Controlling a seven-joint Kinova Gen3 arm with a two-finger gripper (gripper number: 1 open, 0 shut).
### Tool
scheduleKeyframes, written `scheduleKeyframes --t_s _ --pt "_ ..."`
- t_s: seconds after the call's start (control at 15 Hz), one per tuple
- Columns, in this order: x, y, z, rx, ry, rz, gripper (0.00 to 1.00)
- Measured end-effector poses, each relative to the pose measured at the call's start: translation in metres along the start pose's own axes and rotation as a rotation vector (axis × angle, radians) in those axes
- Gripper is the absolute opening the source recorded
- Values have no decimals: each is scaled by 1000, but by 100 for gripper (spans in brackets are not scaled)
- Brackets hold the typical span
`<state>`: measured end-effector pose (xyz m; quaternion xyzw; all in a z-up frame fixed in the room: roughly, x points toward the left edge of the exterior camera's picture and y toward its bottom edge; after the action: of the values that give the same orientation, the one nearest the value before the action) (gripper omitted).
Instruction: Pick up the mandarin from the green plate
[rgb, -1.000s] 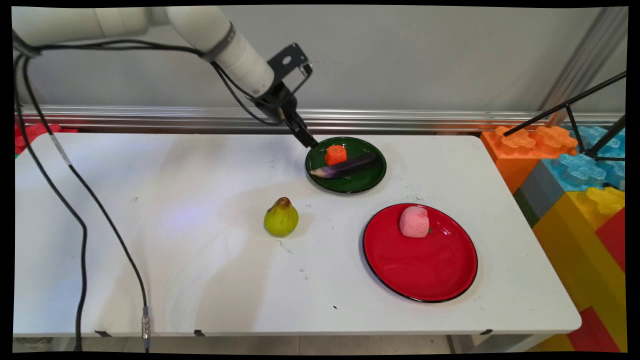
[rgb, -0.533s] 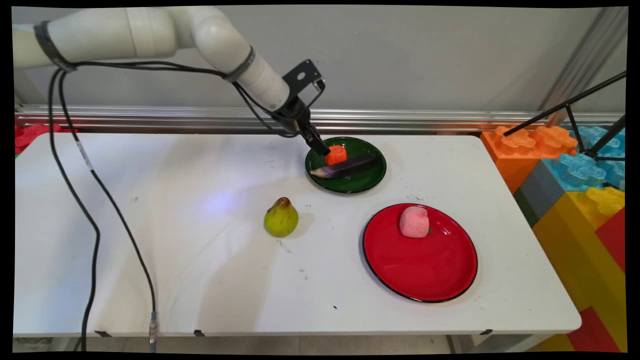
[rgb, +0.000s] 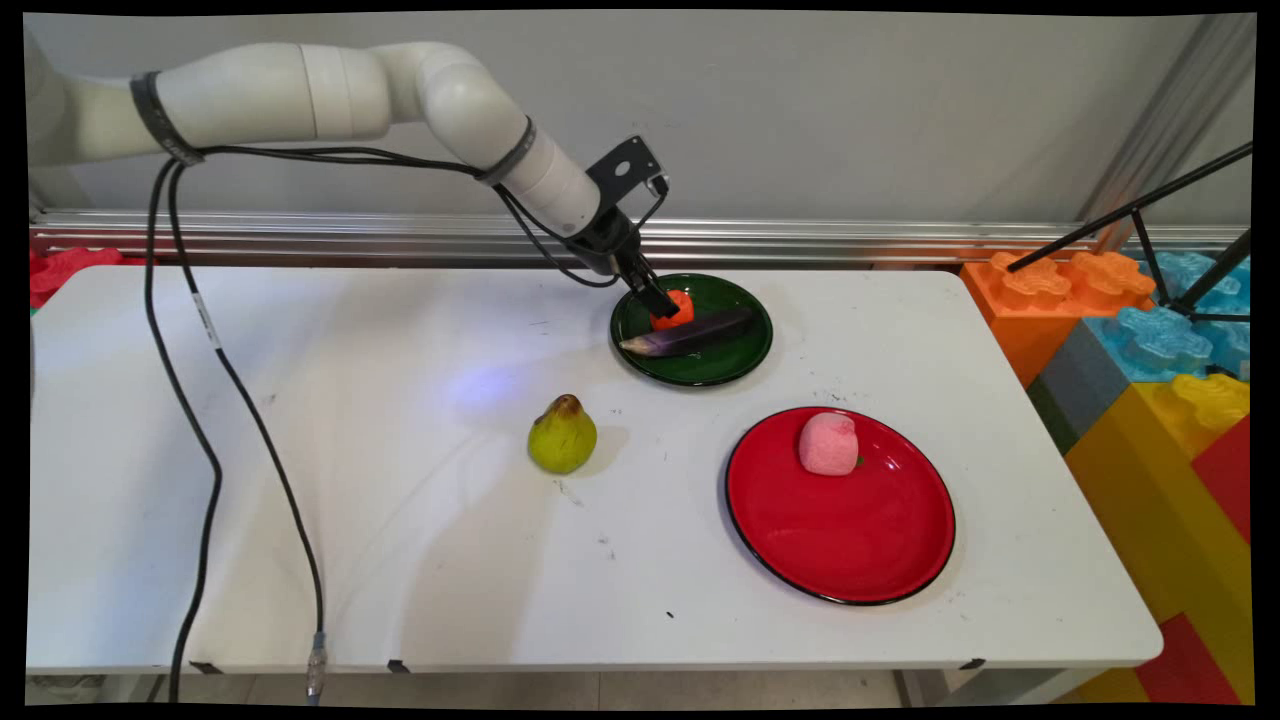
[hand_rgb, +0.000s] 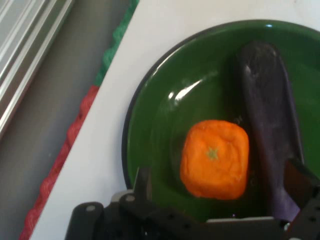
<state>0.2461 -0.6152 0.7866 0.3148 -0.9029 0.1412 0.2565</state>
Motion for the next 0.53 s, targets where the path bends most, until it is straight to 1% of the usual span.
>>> scheduleKeyframes --t_s 0.53 --pt "0 -5 17 -5 7 15 100"
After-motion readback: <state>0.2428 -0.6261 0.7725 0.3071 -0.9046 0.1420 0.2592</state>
